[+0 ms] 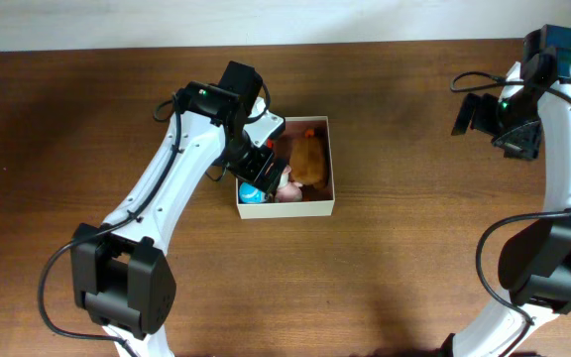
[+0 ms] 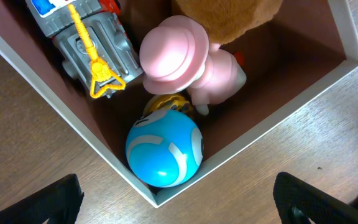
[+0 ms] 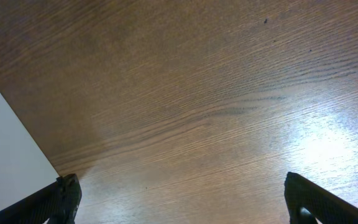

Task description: Pack container

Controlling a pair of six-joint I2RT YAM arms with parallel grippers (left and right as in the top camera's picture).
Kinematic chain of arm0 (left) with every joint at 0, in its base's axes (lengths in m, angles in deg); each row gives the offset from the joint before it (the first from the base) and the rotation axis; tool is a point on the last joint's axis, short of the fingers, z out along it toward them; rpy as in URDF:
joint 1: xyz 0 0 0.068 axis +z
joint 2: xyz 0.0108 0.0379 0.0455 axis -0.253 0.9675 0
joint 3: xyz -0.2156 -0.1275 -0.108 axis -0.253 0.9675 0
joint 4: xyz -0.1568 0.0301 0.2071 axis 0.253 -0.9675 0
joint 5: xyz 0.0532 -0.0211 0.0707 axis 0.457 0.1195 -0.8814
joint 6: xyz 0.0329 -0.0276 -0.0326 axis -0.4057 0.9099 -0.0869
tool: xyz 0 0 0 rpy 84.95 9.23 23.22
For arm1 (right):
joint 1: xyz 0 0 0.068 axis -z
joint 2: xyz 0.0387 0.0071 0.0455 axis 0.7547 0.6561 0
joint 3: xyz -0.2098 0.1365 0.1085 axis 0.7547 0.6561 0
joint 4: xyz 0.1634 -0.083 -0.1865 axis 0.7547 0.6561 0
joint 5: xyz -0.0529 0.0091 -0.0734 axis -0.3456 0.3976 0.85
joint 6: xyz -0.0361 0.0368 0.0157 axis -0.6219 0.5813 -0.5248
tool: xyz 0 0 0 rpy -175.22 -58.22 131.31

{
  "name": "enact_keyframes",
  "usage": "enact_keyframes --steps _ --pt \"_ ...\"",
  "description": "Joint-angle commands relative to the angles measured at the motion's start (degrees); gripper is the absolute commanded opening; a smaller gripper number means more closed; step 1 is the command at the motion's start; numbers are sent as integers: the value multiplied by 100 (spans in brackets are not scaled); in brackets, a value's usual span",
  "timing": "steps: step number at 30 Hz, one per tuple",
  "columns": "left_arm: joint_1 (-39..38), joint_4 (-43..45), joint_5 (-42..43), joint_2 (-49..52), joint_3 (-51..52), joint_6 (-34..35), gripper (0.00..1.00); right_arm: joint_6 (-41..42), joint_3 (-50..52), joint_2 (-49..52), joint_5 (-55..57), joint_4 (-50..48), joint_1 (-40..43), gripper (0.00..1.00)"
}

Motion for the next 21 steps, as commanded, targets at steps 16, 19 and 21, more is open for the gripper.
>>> enact_keyframes --steps 16,19,21 --pt "-2 229 1733 -131 -42 133 100 48 7 -63 50 -4 7 99" --pt "15 210 1062 -142 -46 111 100 48 7 -63 50 -4 7 99" --pt "35 114 758 -144 -50 114 100 48 7 -63 50 -4 7 99"
